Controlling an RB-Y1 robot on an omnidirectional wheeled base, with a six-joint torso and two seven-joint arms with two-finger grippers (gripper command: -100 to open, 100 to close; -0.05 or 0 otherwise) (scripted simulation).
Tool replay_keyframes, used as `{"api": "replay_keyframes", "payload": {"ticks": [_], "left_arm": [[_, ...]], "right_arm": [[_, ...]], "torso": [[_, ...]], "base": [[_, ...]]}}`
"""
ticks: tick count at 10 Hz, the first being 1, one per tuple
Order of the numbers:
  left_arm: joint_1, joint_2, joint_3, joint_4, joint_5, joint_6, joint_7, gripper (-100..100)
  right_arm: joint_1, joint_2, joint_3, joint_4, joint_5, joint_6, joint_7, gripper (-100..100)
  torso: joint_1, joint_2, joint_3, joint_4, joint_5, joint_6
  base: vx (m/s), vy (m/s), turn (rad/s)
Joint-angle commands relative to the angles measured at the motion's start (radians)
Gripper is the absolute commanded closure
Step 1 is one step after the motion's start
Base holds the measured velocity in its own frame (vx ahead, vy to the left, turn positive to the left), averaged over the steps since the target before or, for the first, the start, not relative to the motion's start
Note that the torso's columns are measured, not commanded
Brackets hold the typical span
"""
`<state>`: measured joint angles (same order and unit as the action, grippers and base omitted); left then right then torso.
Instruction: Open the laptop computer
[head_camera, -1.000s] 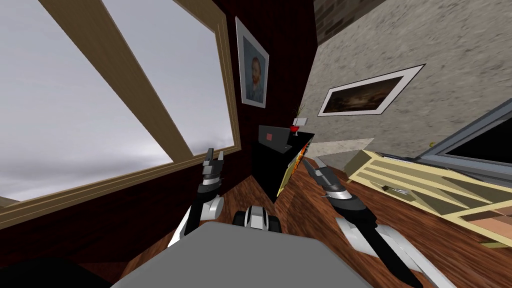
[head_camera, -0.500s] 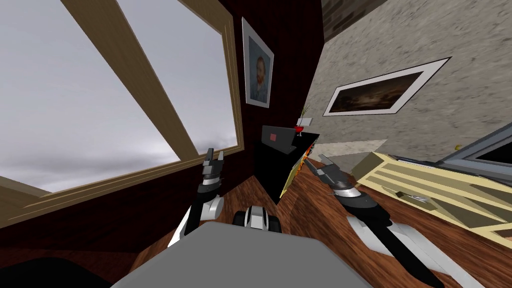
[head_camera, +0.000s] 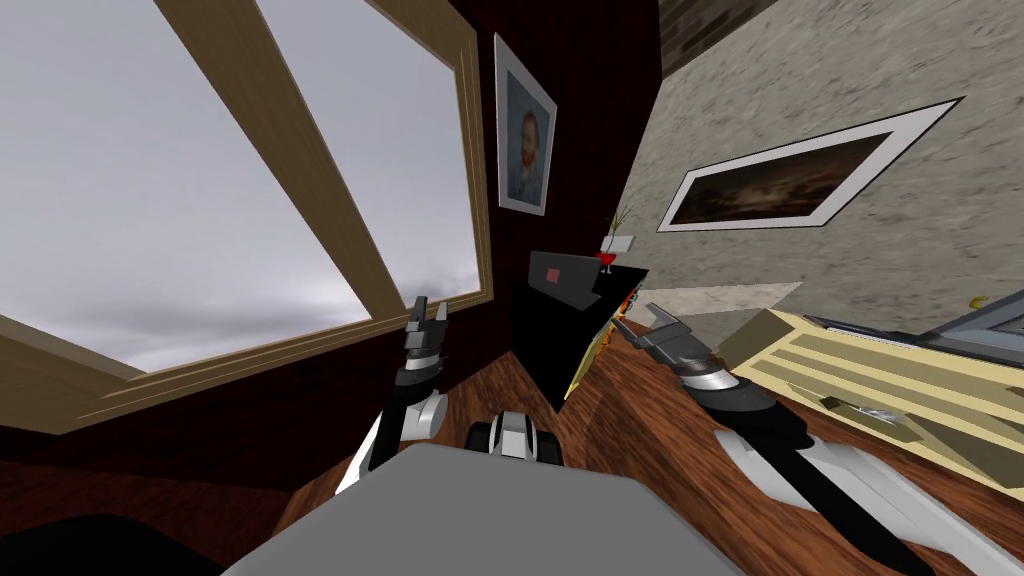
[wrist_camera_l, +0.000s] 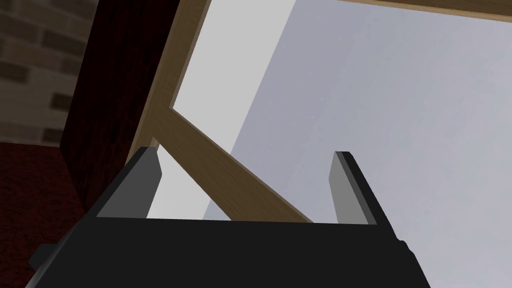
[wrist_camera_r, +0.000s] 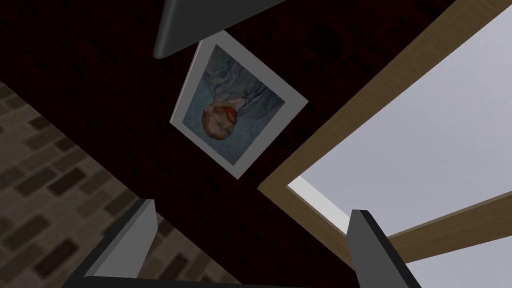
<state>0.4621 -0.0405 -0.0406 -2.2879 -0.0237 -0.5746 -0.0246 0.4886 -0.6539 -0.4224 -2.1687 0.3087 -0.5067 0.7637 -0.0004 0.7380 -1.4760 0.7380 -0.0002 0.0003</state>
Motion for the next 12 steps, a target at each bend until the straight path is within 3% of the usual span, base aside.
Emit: {"api": "replay_keyframes", "payload": {"ticks": [1, 2, 3, 4, 5, 6, 7, 8, 9, 12], "left_arm": [[0.0, 0.0, 0.0, 0.0, 0.0, 0.0, 0.0, 0], [0.0, 0.0, 0.0, 0.0, 0.0, 0.0, 0.0, 0], [0.0, 0.0, 0.0, 0.0, 0.0, 0.0, 0.0, 0], [0.0, 0.0, 0.0, 0.0, 0.0, 0.0, 0.0, 0], [0.0, 0.0, 0.0, 0.0, 0.0, 0.0, 0.0, 0], [0.0, 0.0, 0.0, 0.0, 0.0, 0.0, 0.0, 0], [0.0, 0.0, 0.0, 0.0, 0.0, 0.0, 0.0, 0], [0.0, 0.0, 0.0, 0.0, 0.0, 0.0, 0.0, 0], [0.0, 0.0, 0.0, 0.0, 0.0, 0.0, 0.0, 0], [0.0, 0.0, 0.0, 0.0, 0.0, 0.0, 0.0, 0]], "right_arm": [[0.002, -0.046, -0.034, 0.015, 0.016, -0.003, 0.059, -100], [0.002, -0.086, -0.061, 0.03, 0.03, -0.005, 0.098, -100], [0.002, -0.086, -0.061, 0.03, 0.03, -0.005, 0.106, -100], [0.004, -0.126, -0.087, 0.045, 0.044, -0.007, 0.145, -100], [0.004, -0.126, -0.087, 0.045, 0.044, -0.007, 0.153, -100], [0.005, -0.166, -0.11, 0.061, 0.058, -0.009, 0.194, -100], [0.005, -0.166, -0.11, 0.061, 0.058, -0.009, 0.2, -100], [0.007, -0.206, -0.133, 0.077, 0.072, -0.011, 0.241, -100], [0.007, -0.206, -0.133, 0.077, 0.072, -0.011, 0.246, -100], [0.011, -0.283, -0.172, 0.11, 0.098, -0.015, 0.332, -100]], "torso": [[0.0, -0.001, 0.0, 0.0, 0.0, -0.001], [0.0, 0.0, 0.0, 0.0, 0.0, 0.0], [0.0, 0.0, 0.0, 0.0, 0.0, -0.001], [0.0, 0.0, 0.0, 0.0, 0.0, 0.0], [0.0, 0.0, 0.0, 0.0, 0.0, -0.001], [0.0, 0.0, 0.0, 0.0, 0.0, 0.0], [0.0, 0.0, 0.0, 0.0, 0.0, 0.0], [0.0, 0.0, 0.0, 0.0, 0.0, 0.0], [0.0, 0.0, 0.0, 0.0, 0.0, -0.001], [0.0, 0.0, 0.0, 0.0, 0.0, 0.0]], "base": [[0.014, 0.017, 0.042], [0.016, 0.019, 0.089], [0.015, 0.011, 0.047], [0.02, 0.011, 0.092], [0.019, 0.004, 0.047], [0.023, -0.002, 0.087], [0.019, -0.007, 0.043], [0.021, -0.008, 0.092], [0.019, -0.01, 0.045], [0.025, -0.021, 0.073]]}}
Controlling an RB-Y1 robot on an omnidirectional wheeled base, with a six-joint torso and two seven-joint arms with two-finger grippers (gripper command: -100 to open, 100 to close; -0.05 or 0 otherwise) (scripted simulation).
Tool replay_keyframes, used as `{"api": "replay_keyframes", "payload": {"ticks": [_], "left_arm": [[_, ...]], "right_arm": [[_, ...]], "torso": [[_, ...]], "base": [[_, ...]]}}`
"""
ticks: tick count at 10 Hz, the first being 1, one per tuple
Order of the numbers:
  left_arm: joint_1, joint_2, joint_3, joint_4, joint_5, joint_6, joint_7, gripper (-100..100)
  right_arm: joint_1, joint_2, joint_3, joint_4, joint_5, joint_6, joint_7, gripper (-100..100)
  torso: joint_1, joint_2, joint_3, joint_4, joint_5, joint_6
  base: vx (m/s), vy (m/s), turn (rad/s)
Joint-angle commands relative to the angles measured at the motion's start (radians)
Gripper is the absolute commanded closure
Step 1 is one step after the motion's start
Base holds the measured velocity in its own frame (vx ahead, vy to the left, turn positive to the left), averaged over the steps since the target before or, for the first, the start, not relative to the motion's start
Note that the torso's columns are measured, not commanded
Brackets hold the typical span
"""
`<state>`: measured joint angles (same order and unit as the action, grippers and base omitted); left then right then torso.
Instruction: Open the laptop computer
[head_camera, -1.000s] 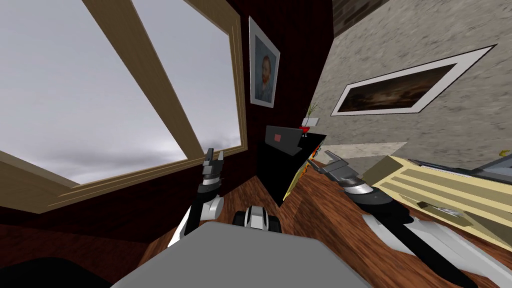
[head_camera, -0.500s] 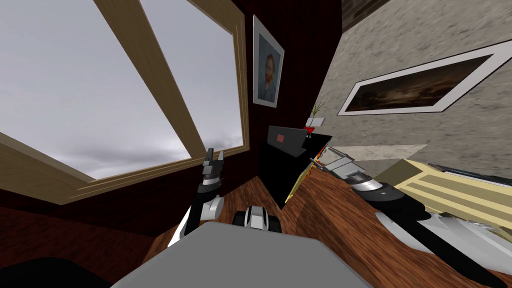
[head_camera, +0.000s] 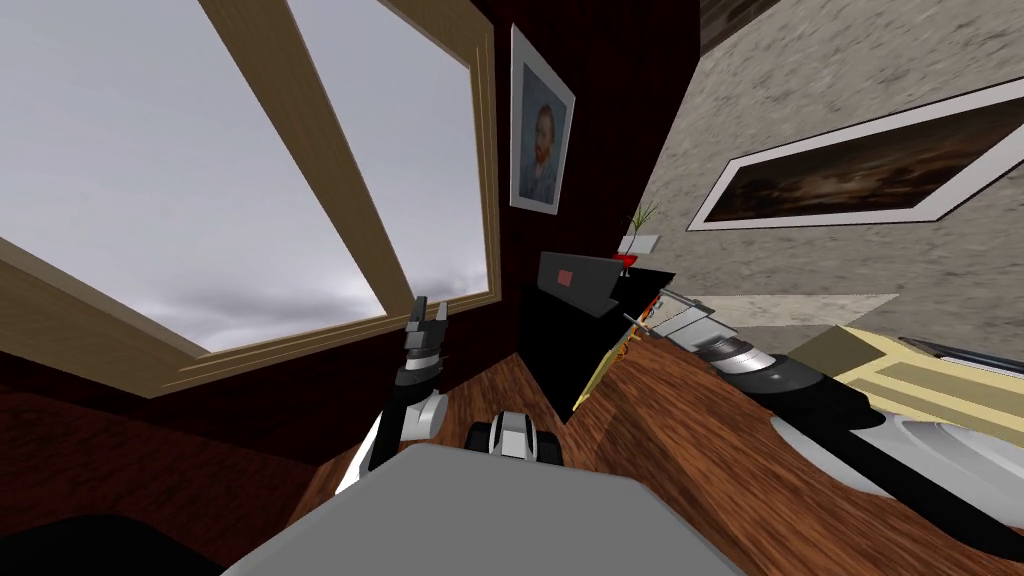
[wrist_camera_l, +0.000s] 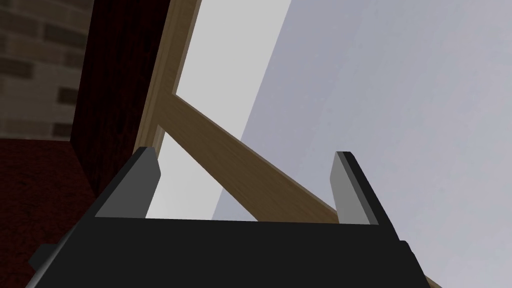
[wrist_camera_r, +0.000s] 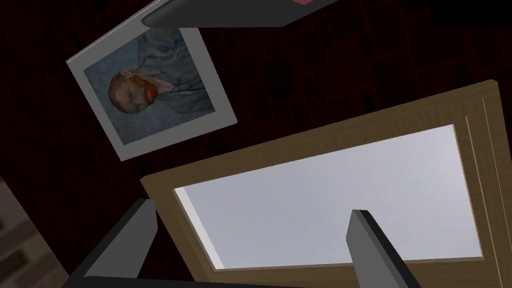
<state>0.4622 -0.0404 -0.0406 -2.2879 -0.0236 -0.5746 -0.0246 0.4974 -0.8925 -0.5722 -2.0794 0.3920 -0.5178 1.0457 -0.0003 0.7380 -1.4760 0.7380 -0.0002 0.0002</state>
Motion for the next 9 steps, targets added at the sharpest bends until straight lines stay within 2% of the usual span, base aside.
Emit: {"api": "replay_keyframes", "payload": {"ticks": [1, 3, 4, 5, 6, 8, 9], "left_arm": [[0.0, 0.0, 0.0, 0.0, 0.0, 0.0, 0.0, 0], [0.0, 0.0, 0.0, 0.0, 0.0, 0.0, 0.0, 0], [0.0, 0.0, 0.0, 0.0, 0.0, 0.0, 0.0, 0], [0.0, 0.0, 0.0, 0.0, 0.0, 0.0, 0.0, 0], [0.0, 0.0, 0.0, 0.0, 0.0, 0.0, 0.0, 0], [0.0, 0.0, 0.0, 0.0, 0.0, 0.0, 0.0, 0], [0.0, 0.0, 0.0, 0.0, 0.0, 0.0, 0.0, 0]], "right_arm": [[0.002, -0.044, -0.022, 0.021, 0.015, -0.003, 0.054, -100], [0.007, -0.113, -0.056, 0.055, 0.04, -0.007, 0.121, -100], [0.007, -0.117, -0.056, 0.055, 0.04, -0.007, 0.141, -100], [0.01, -0.153, -0.071, 0.072, 0.052, -0.009, 0.174, -100], [0.01, -0.153, -0.071, 0.072, 0.052, -0.009, 0.182, -100], [0.016, -0.22, -0.097, 0.104, 0.075, -0.013, 0.249, -100], [0.016, -0.22, -0.097, 0.104, 0.075, -0.013, 0.261, -100]], "torso": [[0.0, 0.0, 0.0, 0.0, 0.0, 0.0], [0.0, 0.0, 0.0, 0.0, 0.0, 0.0], [-0.001, -0.001, -0.001, 0.0, 0.0, 0.0], [0.0, 0.0, 0.0, 0.0, 0.0, 0.0], [0.001, 0.0, 0.0, 0.0, 0.0, 0.0], [0.0, 0.001, 0.0, 0.0, 0.0, 0.0], [-0.001, 0.0, 0.0, 0.0, 0.0, 0.0]], "base": [[0.022, -0.03, 0.05], [0.033, -0.043, 0.11], [0.035, -0.04, 0.042], [0.033, -0.035, 0.056], [0.025, -0.036, 0.045], [0.025, -0.059, 0.094], [0.024, -0.055, 0.06]]}}
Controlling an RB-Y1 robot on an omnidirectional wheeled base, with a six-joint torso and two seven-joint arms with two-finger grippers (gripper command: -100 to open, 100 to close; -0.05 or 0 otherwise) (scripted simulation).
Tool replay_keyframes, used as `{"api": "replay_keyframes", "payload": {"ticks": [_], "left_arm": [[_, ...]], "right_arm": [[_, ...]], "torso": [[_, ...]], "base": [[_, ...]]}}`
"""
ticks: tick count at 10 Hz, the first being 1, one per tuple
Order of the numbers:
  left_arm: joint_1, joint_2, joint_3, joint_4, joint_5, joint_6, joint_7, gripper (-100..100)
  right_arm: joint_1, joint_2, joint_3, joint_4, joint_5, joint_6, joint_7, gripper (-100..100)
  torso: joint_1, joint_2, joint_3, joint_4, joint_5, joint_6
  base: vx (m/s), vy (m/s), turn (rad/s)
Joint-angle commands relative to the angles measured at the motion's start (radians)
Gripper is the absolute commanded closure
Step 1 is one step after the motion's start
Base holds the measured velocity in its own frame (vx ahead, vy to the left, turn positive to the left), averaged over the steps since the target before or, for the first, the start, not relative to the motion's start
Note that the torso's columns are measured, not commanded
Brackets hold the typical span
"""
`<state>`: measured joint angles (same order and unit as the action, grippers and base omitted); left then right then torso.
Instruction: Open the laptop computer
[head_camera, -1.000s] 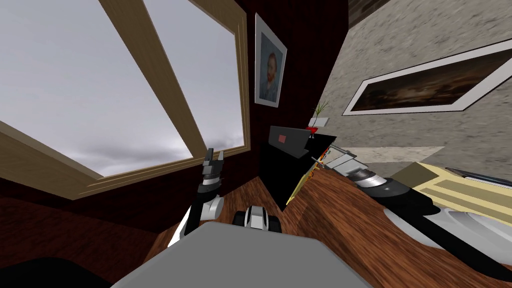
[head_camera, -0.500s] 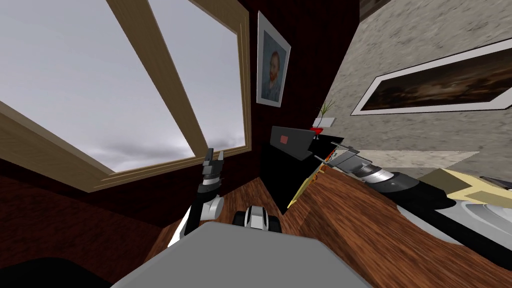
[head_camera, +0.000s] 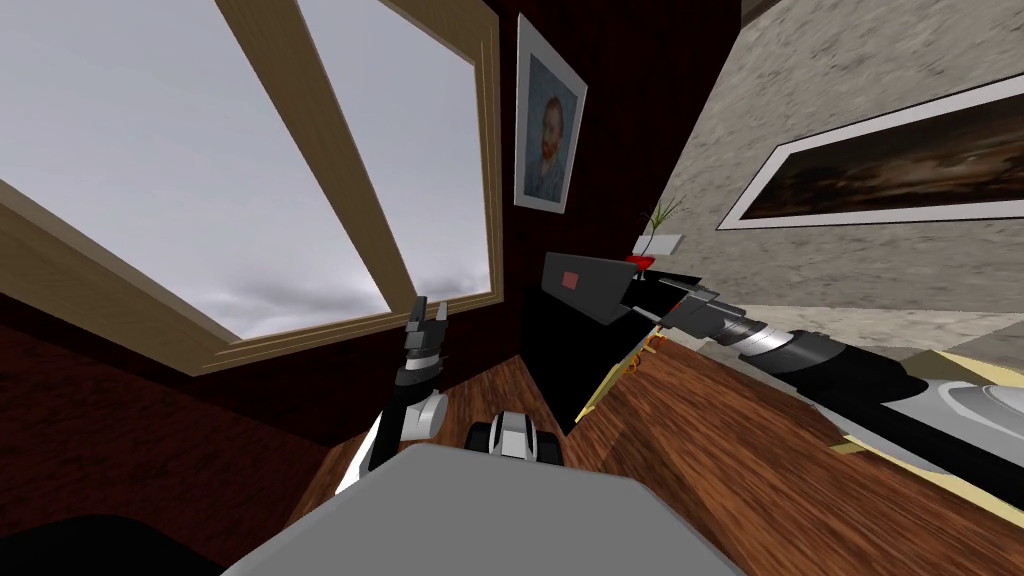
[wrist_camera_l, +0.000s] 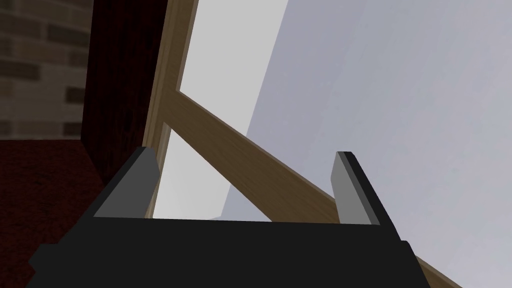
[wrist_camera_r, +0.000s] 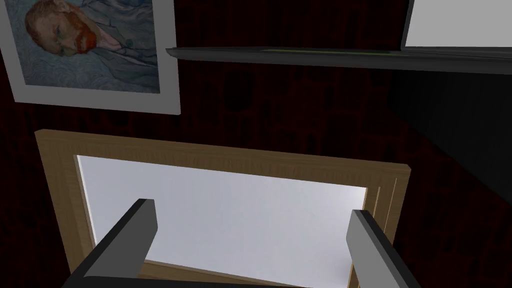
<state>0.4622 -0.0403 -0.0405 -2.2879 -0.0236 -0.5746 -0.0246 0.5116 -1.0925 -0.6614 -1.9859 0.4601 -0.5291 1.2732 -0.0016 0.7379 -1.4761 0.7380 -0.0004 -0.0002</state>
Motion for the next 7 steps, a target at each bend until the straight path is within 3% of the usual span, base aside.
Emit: {"api": "replay_keyframes", "payload": {"ticks": [1, 3, 4, 7], "left_arm": [[0.0, 0.0, 0.0, 0.0, 0.0, 0.0, 0.0, 0], [0.0, 0.0, 0.0, 0.0, 0.0, 0.0, 0.0, 0], [0.0, 0.0, 0.0, 0.0, 0.0, 0.0, 0.0, 0], [0.0, 0.0, 0.0, 0.0, 0.0, 0.0, 0.0, 0]], "right_arm": [[0.004, -0.053, -0.02, 0.025, 0.018, -0.003, 0.07, -100], [0.01, -0.113, -0.041, 0.051, 0.038, -0.007, 0.128, -100], [0.01, -0.113, -0.041, 0.051, 0.038, -0.007, 0.138, -100], [0.018, -0.19, -0.069, 0.081, 0.064, -0.011, 0.222, -100]], "torso": [[0.001, 0.0, 0.0, 0.0, 0.0, 0.001], [0.001, 0.0, 0.0, 0.0, 0.0, 0.0], [0.0, -0.001, -0.001, 0.0, 0.0, 0.0], [0.003, 0.001, 0.001, 0.0, 0.001, 0.0]], "base": [[0.027, -0.047, 0.067], [0.04, -0.081, 0.105], [0.043, -0.054, 0.04], [0.026, -0.042, 0.076]]}}
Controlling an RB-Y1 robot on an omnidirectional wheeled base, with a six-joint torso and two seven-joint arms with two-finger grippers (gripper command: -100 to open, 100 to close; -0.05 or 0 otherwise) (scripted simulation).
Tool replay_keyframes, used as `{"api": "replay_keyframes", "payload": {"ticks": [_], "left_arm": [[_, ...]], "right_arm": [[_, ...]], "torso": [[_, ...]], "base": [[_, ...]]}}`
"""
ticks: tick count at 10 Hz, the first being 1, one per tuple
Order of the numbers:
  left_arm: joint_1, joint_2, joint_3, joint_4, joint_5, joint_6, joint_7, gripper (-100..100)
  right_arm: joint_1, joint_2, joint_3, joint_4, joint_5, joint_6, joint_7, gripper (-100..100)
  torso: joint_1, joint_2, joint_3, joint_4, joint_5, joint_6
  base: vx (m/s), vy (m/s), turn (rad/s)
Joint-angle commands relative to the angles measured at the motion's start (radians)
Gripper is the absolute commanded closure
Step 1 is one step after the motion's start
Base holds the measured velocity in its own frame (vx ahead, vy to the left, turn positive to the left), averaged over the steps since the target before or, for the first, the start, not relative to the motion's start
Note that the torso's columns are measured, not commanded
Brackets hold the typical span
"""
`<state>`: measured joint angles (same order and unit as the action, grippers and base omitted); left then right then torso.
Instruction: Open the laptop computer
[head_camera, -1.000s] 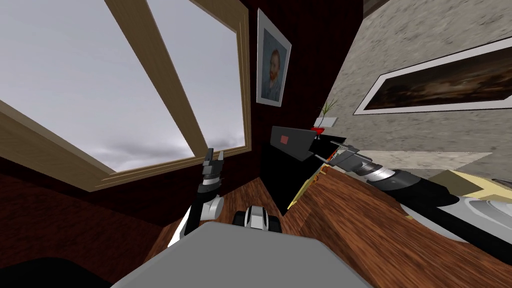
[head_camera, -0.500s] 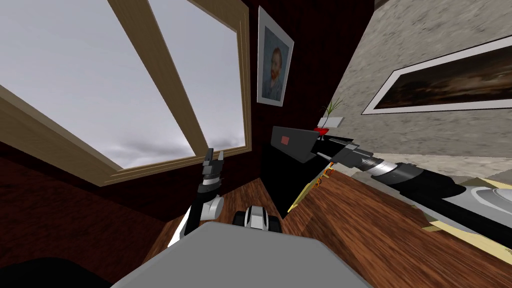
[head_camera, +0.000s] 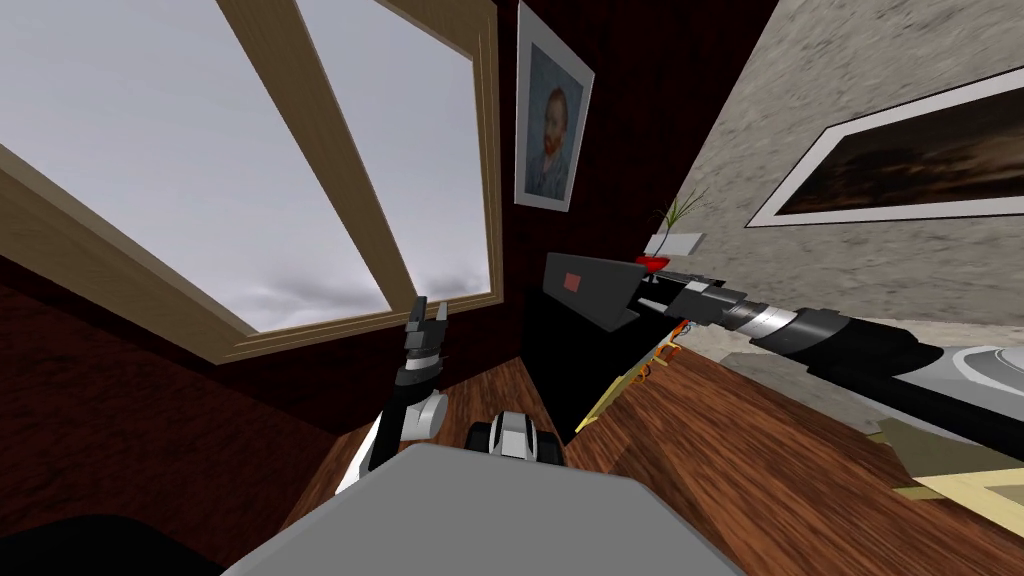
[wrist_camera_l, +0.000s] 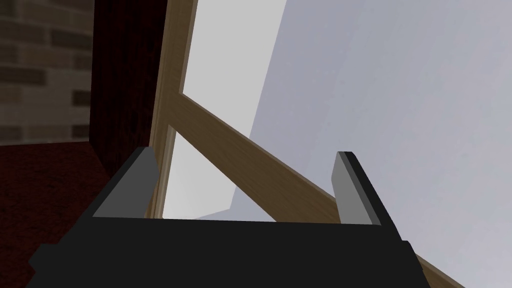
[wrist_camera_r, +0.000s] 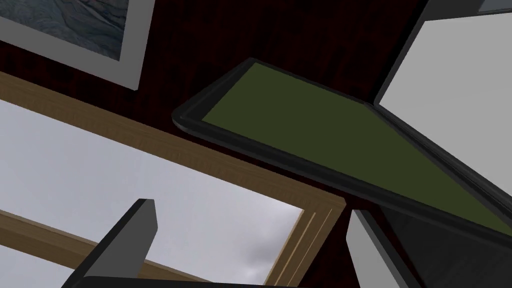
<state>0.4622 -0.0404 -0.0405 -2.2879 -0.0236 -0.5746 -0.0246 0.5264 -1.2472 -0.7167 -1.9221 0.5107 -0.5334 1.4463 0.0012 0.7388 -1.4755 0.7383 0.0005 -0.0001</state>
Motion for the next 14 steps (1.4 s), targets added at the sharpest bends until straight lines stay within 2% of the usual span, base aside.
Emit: {"api": "replay_keyframes", "payload": {"ticks": [1, 4, 6, 7, 8, 9, 14], "left_arm": [[0.0, 0.0, 0.0, 0.0, 0.0, 0.0, 0.0, 0], [0.0, 0.0, 0.0, 0.0, 0.0, 0.0, 0.0, 0], [0.0, 0.0, 0.0, 0.0, 0.0, 0.0, 0.0, 0], [0.0, 0.0, 0.0, 0.0, 0.0, 0.0, 0.0, 0], [0.0, 0.0, 0.0, 0.0, 0.0, 0.0, 0.0, 0], [0.0, 0.0, 0.0, 0.0, 0.0, 0.0, 0.0, 0], [0.0, 0.0, 0.0, 0.0, 0.0, 0.0, 0.0, 0]], "right_arm": [[0.006, -0.057, -0.021, 0.025, 0.02, -0.007, 0.072, -100], [0.011, -0.112, -0.041, 0.042, 0.038, -0.01, 0.126, -100], [0.01, -0.102, -0.037, 0.039, 0.035, -0.009, 0.116, -100], [0.01, -0.101, -0.037, 0.039, 0.034, -0.009, 0.116, 100], [0.006, -0.099, -0.033, 0.081, 0.015, -0.035, 0.068, 100], [0.006, -0.099, -0.033, 0.081, 0.015, -0.035, 0.068, 100], [0.001, -0.091, -0.021, 0.191, -0.032, -0.098, -0.051, 100]], "torso": [[-0.001, 0.0, 0.0, 0.0, -0.001, 0.0], [-0.001, 0.0, 0.0, 0.0, 0.0, 0.0], [0.0, 0.0, 0.0, 0.0, 0.0, 0.0], [0.0, 0.0, 0.0, 0.0, 0.0, 0.0], [-0.002, -0.001, -0.001, -0.001, -0.002, 0.001], [-0.006, -0.003, -0.003, -0.002, -0.004, 0.0], [-0.004, -0.003, -0.002, -0.003, -0.004, 0.0]], "base": [[0.035, -0.052, 0.064], [0.018, -0.04, 0.058], [0.004, -0.01, 0.007], [0.0, 0.0, 0.0], [0.004, -0.025, 0.085], [0.013, -0.045, 0.053], [0.012, -0.039, 0.066]]}}
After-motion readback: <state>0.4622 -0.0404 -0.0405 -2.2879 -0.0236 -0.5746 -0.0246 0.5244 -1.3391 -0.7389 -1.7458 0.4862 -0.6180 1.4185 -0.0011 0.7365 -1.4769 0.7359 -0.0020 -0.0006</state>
